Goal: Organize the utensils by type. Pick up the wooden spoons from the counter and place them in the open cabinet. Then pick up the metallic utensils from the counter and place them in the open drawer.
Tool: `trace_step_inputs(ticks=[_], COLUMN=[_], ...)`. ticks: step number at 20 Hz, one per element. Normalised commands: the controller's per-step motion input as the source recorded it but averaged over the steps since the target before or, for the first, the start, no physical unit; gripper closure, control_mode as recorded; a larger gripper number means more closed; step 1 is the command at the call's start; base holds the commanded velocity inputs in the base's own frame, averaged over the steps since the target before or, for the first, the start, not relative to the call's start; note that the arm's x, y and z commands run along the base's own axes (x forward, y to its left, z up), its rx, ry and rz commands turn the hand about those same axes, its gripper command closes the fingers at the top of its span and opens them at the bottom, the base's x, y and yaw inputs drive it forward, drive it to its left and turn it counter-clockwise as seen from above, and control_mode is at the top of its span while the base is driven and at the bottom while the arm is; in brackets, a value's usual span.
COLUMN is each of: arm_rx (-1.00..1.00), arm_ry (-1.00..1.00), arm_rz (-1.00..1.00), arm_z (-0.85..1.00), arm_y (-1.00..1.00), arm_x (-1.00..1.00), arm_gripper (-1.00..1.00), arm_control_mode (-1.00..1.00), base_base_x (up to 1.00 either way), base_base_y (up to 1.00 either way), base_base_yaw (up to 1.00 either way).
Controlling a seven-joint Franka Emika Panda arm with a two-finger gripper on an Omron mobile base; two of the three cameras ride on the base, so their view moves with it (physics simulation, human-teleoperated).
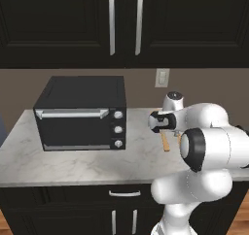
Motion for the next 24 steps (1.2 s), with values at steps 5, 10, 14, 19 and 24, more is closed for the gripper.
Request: trace_step_inputs(ticks=[5,10,14,19,24], arm_rx=[0.00,0.00,0.00,0.00,0.00], arm_ry=[0.02,0.01,0.00,0.00,0.00], arm_rz=[0.00,0.00,0.00,0.00,0.00], arm_z=[-0.18,-0.25,-0.27,-0.27,-0.27], arm_y=[0.00,0.00,-0.05,-0.08,-0.06], arm_x=[0.33,0.26,0.22,0.16,0.06], arm_gripper=[-1.00,-1.00,-1.00,-1.00,-1.00], arm_control_mode=[-1.00,-1.00,-1.00,-1.00,-1.00], base_base_x=[0.00,0.00,0.00,0.00,0.00], base_base_y=[0.00,0.00,0.00,0.00,0.00], base_base_yaw=[0.00,0.00,0.00,0.00,0.00])
